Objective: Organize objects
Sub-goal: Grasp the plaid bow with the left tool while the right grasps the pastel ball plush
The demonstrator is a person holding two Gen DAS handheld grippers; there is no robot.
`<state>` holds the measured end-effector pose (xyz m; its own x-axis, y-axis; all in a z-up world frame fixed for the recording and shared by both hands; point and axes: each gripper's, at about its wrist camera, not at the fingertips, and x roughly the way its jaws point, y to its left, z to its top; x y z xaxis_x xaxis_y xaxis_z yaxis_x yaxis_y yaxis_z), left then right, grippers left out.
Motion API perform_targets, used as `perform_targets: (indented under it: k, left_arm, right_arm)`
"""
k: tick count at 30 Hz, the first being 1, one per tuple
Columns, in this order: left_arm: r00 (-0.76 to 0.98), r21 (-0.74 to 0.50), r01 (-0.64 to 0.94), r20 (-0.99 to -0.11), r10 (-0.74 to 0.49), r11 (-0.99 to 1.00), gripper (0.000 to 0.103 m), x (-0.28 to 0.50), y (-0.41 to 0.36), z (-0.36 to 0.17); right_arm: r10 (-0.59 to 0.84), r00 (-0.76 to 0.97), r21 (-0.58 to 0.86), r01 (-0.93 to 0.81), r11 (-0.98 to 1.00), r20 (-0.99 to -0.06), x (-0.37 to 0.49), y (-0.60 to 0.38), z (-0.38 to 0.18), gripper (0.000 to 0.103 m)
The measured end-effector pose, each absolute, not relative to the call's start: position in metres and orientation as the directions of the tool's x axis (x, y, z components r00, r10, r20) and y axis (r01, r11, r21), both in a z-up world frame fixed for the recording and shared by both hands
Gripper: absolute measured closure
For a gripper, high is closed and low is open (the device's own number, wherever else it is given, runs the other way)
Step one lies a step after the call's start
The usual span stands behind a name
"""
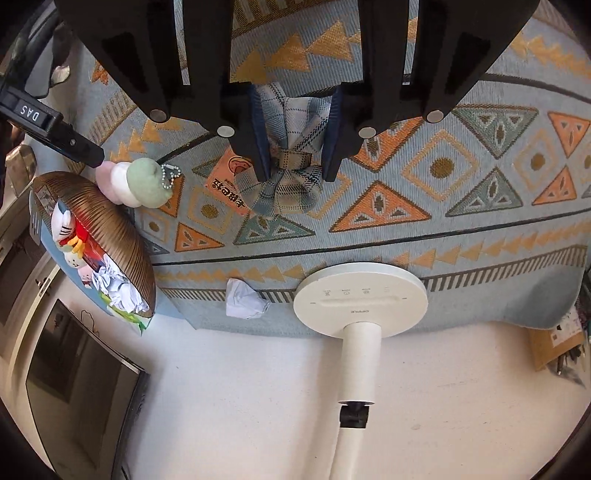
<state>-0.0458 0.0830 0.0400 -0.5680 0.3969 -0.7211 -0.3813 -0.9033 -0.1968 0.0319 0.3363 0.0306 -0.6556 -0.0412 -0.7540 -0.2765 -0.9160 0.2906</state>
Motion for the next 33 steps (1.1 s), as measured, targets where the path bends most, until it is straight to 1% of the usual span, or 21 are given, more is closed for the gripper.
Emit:
perform_targets:
  k: [1, 3, 6, 7, 8, 10, 12, 13, 14, 17, 20, 21, 23, 24, 25, 27, 29, 30, 31, 32, 33]
  left_arm:
    - [-0.574, -0.2, -0.371, -0.718, 0.394, -0.907, 0.078, -0.045, 0.076, 0.043]
    - [-0.589, -0.208, -0.346, -0.711, 0.384, -0.915, 0.078, -0.044, 0.061, 0.048]
    - [-0.609, -0.22, -0.302, -0.704, 0.365, -0.928, 0.078, -0.045, 0.041, 0.047]
    - [-0.609, -0.234, -0.29, -0.702, 0.368, -0.928, 0.078, -0.045, 0.035, 0.044]
    - [-0.604, -0.257, -0.28, -0.701, 0.378, -0.925, 0.078, -0.047, 0.029, 0.039]
    - [-0.585, -0.289, -0.25, -0.715, 0.382, -0.924, 0.078, -0.051, 0.021, 0.029]
    - [-0.593, -0.321, -0.249, -0.695, 0.406, -0.914, 0.078, -0.051, 0.015, 0.032]
    - [-0.597, -0.327, -0.253, -0.687, 0.413, -0.91, 0.078, -0.05, 0.014, 0.033]
    - [-0.596, -0.328, -0.254, -0.688, 0.414, -0.91, 0.078, -0.049, 0.014, 0.033]
    - [-0.601, -0.3, -0.258, -0.694, 0.396, -0.918, 0.078, -0.047, 0.019, 0.033]
    - [-0.616, -0.262, -0.273, -0.691, 0.378, -0.925, 0.078, -0.043, 0.025, 0.035]
    - [-0.617, -0.256, -0.278, -0.691, 0.376, -0.926, 0.078, -0.043, 0.026, 0.035]
    - [-0.614, -0.254, -0.282, -0.693, 0.377, -0.925, 0.078, -0.043, 0.027, 0.035]
    - [-0.612, -0.256, -0.282, -0.694, 0.379, -0.925, 0.078, -0.043, 0.027, 0.035]
    - [-0.613, -0.259, -0.28, -0.693, 0.379, -0.925, 0.078, -0.043, 0.026, 0.035]
    - [-0.614, -0.269, -0.274, -0.689, 0.384, -0.923, 0.078, -0.044, 0.024, 0.035]
    - [-0.61, -0.284, -0.27, -0.689, 0.392, -0.92, 0.078, -0.045, 0.021, 0.034]
    - [-0.607, -0.289, -0.266, -0.691, 0.393, -0.92, 0.078, -0.046, 0.02, 0.034]
    - [-0.605, -0.293, -0.264, -0.691, 0.395, -0.919, 0.078, -0.047, 0.02, 0.033]
    - [-0.604, -0.296, -0.264, -0.692, 0.396, -0.918, 0.078, -0.047, 0.019, 0.033]
    - [-0.604, -0.296, -0.264, -0.692, 0.396, -0.918, 0.078, -0.047, 0.019, 0.033]
  right_arm:
    - [-0.056, -0.647, 0.304, -0.279, -0.911, -0.761, 0.025, 0.338, 0.028, 0.009]
    - [-0.045, -0.66, 0.297, -0.275, -0.914, -0.75, 0.015, 0.336, 0.03, 0.009]
    - [-0.121, -0.658, 0.337, -0.211, -0.918, -0.743, 0.001, 0.325, 0.029, 0.009]
    - [-0.124, -0.661, 0.325, -0.19, -0.926, -0.74, 0.001, 0.317, 0.031, 0.009]
    - [-0.153, -0.673, 0.327, -0.138, -0.935, -0.723, 0.003, 0.309, 0.034, 0.009]
    - [-0.288, -0.664, 0.355, 0.036, -0.934, -0.69, 0.012, 0.287, 0.042, 0.009]
    - [-0.38, -0.607, 0.336, 0.191, -0.922, -0.698, 0.028, 0.263, 0.05, 0.009]
    - [-0.392, -0.594, 0.312, 0.238, -0.92, -0.702, 0.037, 0.255, 0.053, 0.009]
    - [-0.375, -0.598, 0.278, 0.251, -0.927, -0.709, 0.044, 0.251, 0.056, 0.009]
    - [-0.267, -0.639, 0.178, 0.201, -0.963, -0.721, 0.049, 0.255, 0.061, 0.009]
    - [-0.216, -0.637, 0.158, 0.148, -0.976, -0.74, 0.028, 0.264, 0.058, 0.009]
    - [-0.215, -0.622, 0.16, 0.145, -0.976, -0.753, 0.019, 0.265, 0.054, 0.011]
    - [-0.248, -0.577, 0.199, 0.147, -0.969, -0.778, 0.002, 0.268, 0.042, 0.022]
    - [-0.242, -0.556, 0.2, 0.136, -0.97, -0.795, -0.006, 0.267, 0.035, 0.025]
    - [-0.22, -0.547, 0.183, 0.123, -0.975, -0.807, -0.012, 0.265, 0.03, 0.031]
    - [-0.161, -0.575, 0.117, 0.113, -0.987, -0.802, -0.018, 0.26, 0.025, 0.033]
    - [-0.151, -0.584, 0.096, 0.126, -0.987, -0.798, -0.022, 0.255, 0.023, 0.035]
    - [-0.145, -0.586, 0.082, 0.134, -0.988, -0.797, -0.022, 0.253, 0.024, 0.038]
    - [-0.143, -0.589, 0.068, 0.148, -0.987, -0.796, -0.02, 0.25, 0.024, 0.05]
    - [-0.133, -0.59, 0.051, 0.154, -0.987, -0.796, -0.018, 0.248, 0.024, 0.053]
    - [-0.131, -0.593, 0.046, 0.157, -0.986, -0.794, -0.015, 0.248, 0.024, 0.054]
